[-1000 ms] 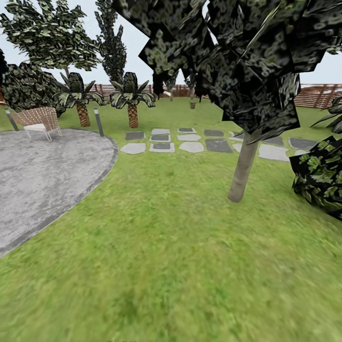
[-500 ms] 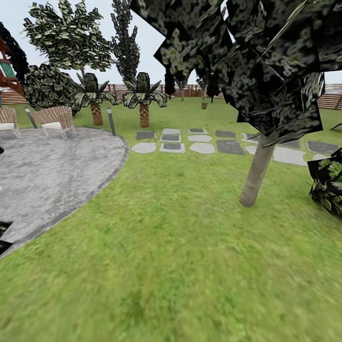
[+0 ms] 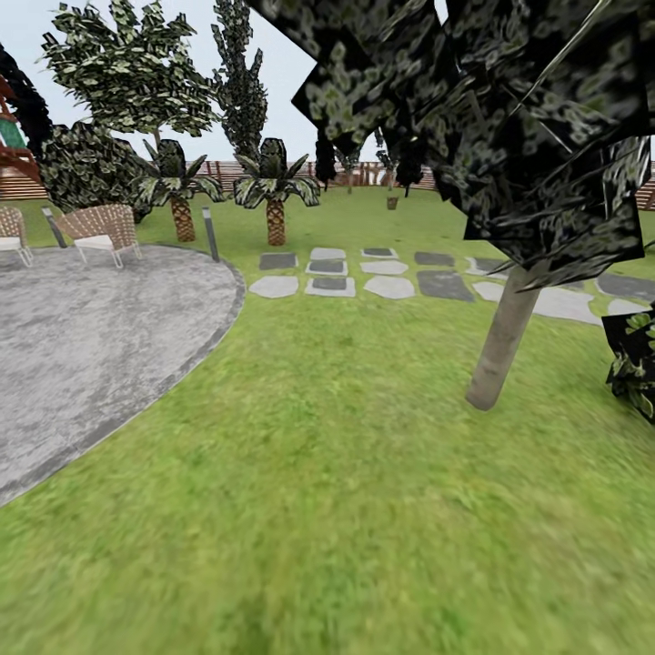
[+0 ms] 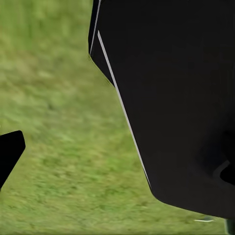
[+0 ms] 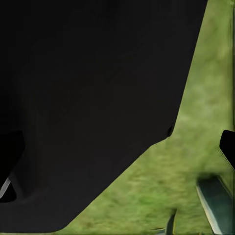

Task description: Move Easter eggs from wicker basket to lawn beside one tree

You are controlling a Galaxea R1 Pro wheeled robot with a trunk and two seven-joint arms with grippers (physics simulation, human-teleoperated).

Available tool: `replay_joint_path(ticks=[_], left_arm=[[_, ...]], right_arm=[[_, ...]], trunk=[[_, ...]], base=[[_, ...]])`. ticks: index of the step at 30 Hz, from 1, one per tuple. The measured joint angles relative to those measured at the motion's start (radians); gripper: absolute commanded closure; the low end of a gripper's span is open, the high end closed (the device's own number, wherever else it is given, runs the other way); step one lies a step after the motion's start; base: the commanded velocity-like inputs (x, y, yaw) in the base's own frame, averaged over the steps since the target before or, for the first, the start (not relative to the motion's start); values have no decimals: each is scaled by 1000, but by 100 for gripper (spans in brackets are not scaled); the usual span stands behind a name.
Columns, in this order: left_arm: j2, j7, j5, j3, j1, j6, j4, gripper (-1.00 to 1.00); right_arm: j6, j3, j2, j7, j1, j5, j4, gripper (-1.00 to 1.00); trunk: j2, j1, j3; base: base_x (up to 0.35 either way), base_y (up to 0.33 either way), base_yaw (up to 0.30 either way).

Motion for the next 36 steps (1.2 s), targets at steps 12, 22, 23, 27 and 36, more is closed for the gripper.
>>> replay_joint_path(ticks=[12,22,23,27,36], left_arm=[[0,0,0,0,0,0,0,-100],[1,0,0,0,0,0,0,-100],[1,0,0,0,0,0,0,-100],[0,0,0,0,0,-1,0,-100],[2,1,0,0,0,-1,0,-100]], right_arm=[[0,0,0,1,0,-1,0,-100],[-2,1,0,2,0,0,0,-100],[-2,1,0,1,0,0,0,-100],[-1,0,1,-2,0,-1,0,-100],[0,0,1,-3,0,-1,0,-100]], trunk=[[0,0,0],[0,0,0],[0,0,0],[0,0,0],[0,0,0]], base=[[332,0,0],[331,0,20],[331,0,157],[332,0,231],[332,0,256]])
